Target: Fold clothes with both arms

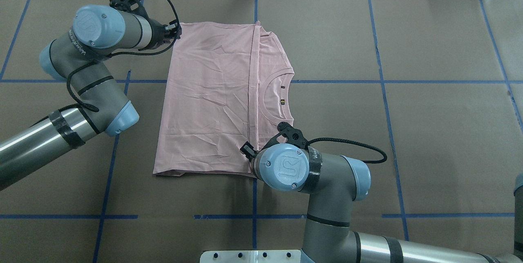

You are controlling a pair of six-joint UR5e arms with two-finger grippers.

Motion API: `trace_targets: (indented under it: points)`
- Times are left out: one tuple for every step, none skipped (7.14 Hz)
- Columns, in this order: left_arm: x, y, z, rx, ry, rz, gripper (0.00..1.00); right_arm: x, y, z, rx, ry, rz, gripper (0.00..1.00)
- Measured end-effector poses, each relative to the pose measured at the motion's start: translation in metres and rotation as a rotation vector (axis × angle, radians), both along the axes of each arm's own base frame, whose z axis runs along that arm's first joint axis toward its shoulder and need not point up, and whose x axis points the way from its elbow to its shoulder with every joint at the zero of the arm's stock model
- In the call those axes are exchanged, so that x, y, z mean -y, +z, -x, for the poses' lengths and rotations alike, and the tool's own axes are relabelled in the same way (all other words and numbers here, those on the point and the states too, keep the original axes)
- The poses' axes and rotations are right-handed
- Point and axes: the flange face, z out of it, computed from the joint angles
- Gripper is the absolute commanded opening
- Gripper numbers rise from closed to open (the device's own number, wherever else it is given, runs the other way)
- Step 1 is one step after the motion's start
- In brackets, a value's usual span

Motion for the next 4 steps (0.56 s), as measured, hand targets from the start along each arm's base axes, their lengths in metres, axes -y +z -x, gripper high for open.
trace_targets:
  points:
    - [-0.0004,0.0000,-0.0006,0.000,0.001,0.000,0.40,0.0003,-0.0015,0.0020,-0.008,0.000,0.004,0.77]
    - [-0.0009,0.0000,-0.0012,-0.001,0.002,0.001,0.40,0.0012,-0.0033,0.0047,-0.012,0.001,0.006,0.77]
    - [-0.0012,0.0004,-0.0016,0.000,0.002,0.001,0.40,0.0018,-0.0042,0.0071,-0.015,0.001,0.006,0.76]
    - [-0.0015,0.0008,-0.0017,0.000,0.003,0.001,0.40,0.0022,-0.0026,0.0094,-0.021,0.001,0.008,0.70]
